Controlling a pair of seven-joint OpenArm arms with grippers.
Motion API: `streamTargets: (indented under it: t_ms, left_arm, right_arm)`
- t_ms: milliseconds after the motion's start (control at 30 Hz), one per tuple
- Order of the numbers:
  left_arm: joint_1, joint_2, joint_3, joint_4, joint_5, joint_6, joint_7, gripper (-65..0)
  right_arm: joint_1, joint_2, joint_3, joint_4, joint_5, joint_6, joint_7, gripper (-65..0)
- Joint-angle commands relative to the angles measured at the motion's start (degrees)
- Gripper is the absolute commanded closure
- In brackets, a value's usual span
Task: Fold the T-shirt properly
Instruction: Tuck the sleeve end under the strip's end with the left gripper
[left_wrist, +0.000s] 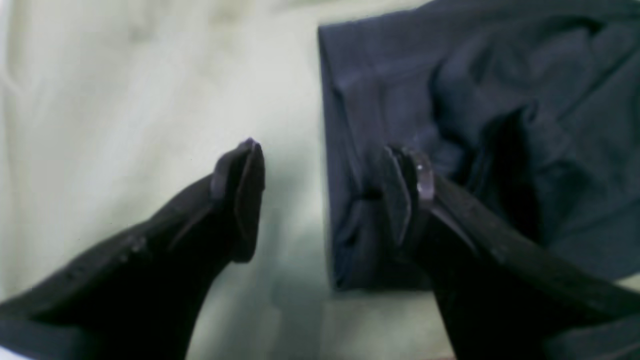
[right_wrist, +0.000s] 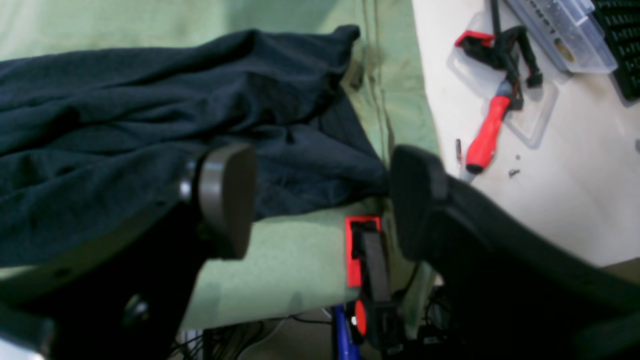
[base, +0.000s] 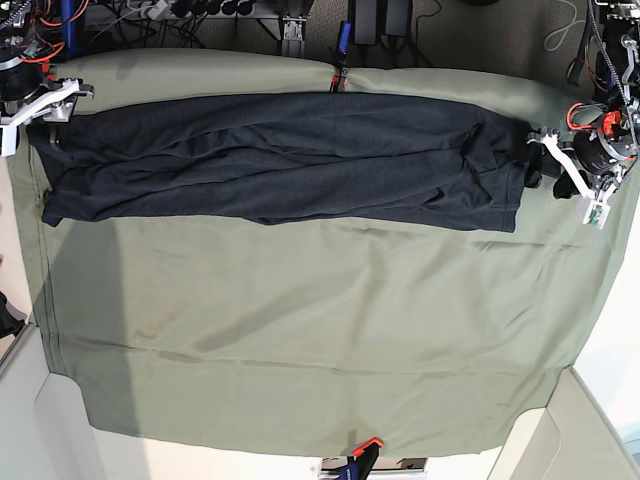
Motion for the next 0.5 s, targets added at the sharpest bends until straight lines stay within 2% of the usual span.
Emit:
streamTargets:
  t_ms: [0,133,233,400,467]
  left_arm:
    - [-1.7,-1.1,-0.5,-1.8,-3.1,-1.7,0.1,-39.3]
    - [-7.6,-1.6,-0.5,-14.1,-15.5,-7.2,6.8,-39.3]
    - [-10.3,-3.0,-0.5,-22.4,-23.9,-11.2,9.2,-39.3]
    - [-12.9,-6.6,-1.0,-29.3,-40.4,-11.3,17.7,-39.3]
    - [-12.8,-7.5,-1.0,-29.4,-41.9,-11.3,18.7,-39.3]
  right_arm:
    - [0.0,0.6,0.4,1.2,0.2,-0.2,1.5,-41.7]
    - [-0.1,0.6,0.4,1.2,0.2,-0.2,1.4,-41.7]
    - [-0.2,0.6,0.4,1.2,0.2,-0.2,1.2,-41.8]
    - [-0.2,0.6,0.4,1.2,0.2,-0.2,1.0,-41.8]
    - [-0.2,0.6,0.4,1.2,0.2,-0.2,1.0,-41.7]
